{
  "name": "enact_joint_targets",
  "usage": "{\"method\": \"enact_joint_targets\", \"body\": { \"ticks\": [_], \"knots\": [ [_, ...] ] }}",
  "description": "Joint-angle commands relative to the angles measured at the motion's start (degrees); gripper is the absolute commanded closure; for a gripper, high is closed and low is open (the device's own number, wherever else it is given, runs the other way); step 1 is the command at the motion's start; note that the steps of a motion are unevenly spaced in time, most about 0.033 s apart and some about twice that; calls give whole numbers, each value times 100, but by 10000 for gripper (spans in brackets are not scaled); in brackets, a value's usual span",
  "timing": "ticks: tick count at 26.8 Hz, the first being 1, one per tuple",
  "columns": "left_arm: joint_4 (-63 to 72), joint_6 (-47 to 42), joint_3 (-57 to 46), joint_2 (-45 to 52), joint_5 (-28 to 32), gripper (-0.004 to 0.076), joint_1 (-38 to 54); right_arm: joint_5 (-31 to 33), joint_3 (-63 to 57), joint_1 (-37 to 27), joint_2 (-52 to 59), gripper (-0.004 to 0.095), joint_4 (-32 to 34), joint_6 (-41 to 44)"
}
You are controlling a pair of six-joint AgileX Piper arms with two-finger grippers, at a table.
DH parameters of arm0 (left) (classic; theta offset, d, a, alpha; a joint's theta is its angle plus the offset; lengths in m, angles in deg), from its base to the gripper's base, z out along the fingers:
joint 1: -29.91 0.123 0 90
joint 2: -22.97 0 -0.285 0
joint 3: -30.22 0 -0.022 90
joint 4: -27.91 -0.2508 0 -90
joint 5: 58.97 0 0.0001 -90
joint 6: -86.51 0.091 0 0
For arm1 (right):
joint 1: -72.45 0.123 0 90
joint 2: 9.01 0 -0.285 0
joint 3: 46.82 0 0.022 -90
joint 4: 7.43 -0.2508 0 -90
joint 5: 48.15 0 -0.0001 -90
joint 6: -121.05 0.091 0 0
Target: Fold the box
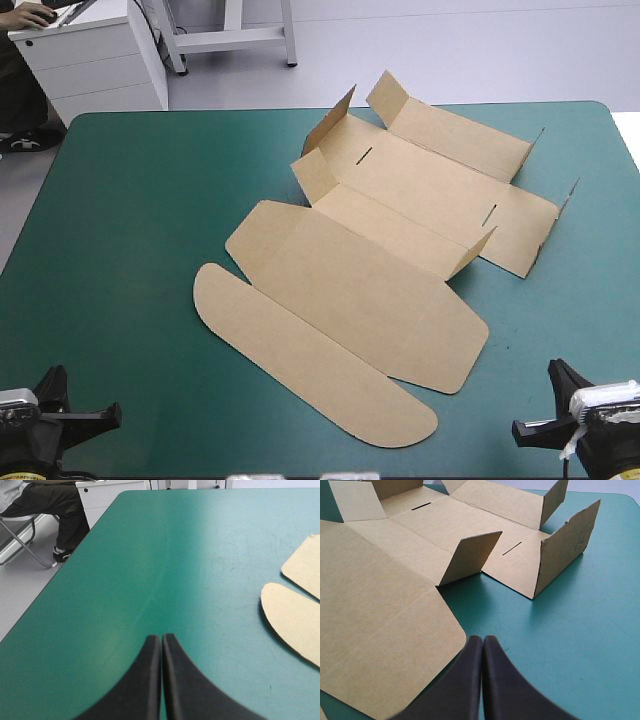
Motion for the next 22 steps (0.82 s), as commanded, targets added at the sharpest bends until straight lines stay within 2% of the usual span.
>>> {"method": "enact_joint_targets", "body": {
  "ticks": [1,19,22],
  "knots": [
    [-5,-16,127,-89,467,734,-10,-411,189,23,-96,928,-42,-49],
    [5,-16,127,-89,457,734,-10,-421,189,23,-96,920,-56,-64],
    [5,-16,127,-89,457,734,-10,-421,189,23,-96,888,-80,-86]
  ]
}}
